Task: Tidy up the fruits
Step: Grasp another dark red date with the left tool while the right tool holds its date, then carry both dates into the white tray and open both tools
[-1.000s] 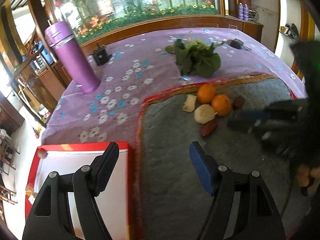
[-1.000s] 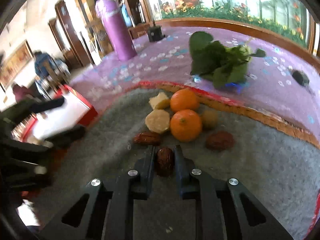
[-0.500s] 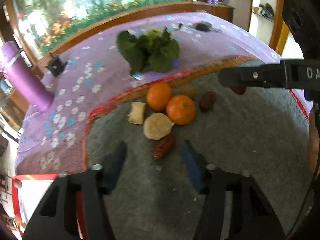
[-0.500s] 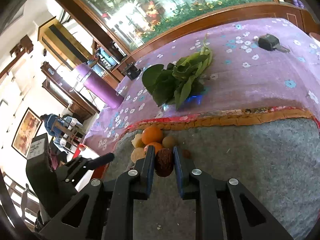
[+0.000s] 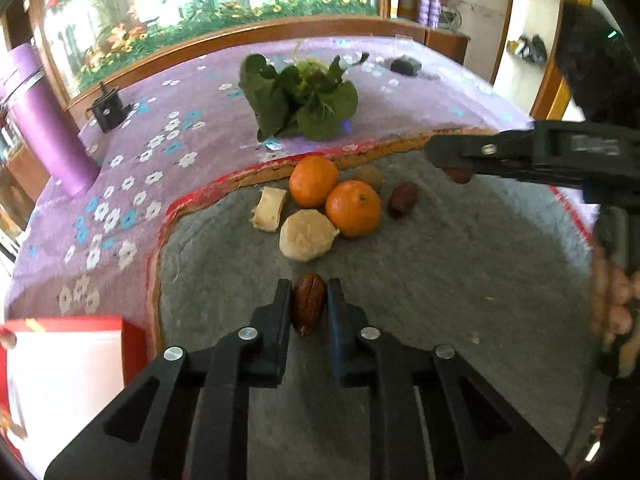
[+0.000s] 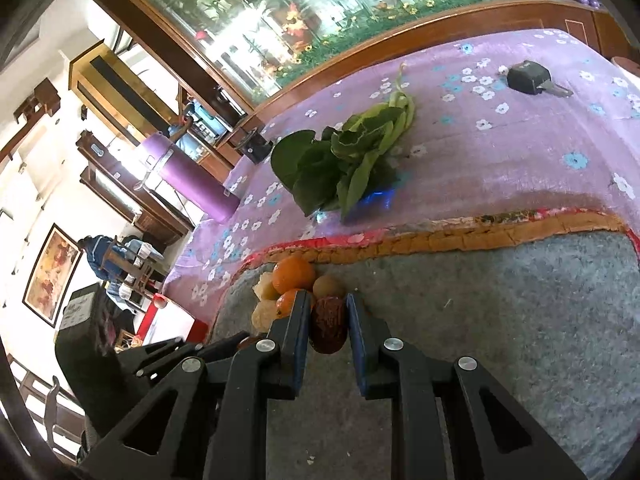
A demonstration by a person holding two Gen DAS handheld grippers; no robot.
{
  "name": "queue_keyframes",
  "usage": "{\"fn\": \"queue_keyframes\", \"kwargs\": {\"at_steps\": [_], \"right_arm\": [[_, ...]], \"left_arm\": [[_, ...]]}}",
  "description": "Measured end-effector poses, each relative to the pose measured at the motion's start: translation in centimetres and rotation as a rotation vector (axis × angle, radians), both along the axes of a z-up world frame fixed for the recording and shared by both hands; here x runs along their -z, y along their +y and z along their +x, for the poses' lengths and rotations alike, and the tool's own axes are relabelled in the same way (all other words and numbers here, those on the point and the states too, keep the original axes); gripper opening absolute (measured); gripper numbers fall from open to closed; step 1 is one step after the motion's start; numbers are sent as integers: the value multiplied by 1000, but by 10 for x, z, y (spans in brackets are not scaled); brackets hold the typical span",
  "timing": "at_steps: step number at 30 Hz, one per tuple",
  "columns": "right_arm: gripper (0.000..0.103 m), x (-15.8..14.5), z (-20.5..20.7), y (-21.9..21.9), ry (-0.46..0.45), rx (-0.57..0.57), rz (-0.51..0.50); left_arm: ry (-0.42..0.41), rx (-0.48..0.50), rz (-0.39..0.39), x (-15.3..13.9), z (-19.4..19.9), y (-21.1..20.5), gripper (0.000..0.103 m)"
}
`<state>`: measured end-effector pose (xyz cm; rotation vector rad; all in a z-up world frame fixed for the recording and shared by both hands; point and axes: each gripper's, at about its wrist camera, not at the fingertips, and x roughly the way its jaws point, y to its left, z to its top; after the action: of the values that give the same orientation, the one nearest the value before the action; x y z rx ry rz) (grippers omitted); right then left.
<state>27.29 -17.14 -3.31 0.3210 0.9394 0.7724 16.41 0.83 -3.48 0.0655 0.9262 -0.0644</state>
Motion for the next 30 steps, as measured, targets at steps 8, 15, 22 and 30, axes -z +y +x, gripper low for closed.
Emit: {"fn": "queue_keyframes", "kwargs": {"at_steps": [8,15,22,30], "right_arm": [[20,2,1,3,-35,6,-7],[19,-3,-15,18,-71,8,-31],[19,-32,-80,88,-139,-162,-6],[19,-42,-158,168,-188,-360,40]], "left_arm": [[-148,-89,-21,-42,-84,18,14],[-214,-261,35,-59,-139,69,14],[-209,-411,19,-50,-167,121,14],[-230,-515,91,-41,-182,142,14]]}}
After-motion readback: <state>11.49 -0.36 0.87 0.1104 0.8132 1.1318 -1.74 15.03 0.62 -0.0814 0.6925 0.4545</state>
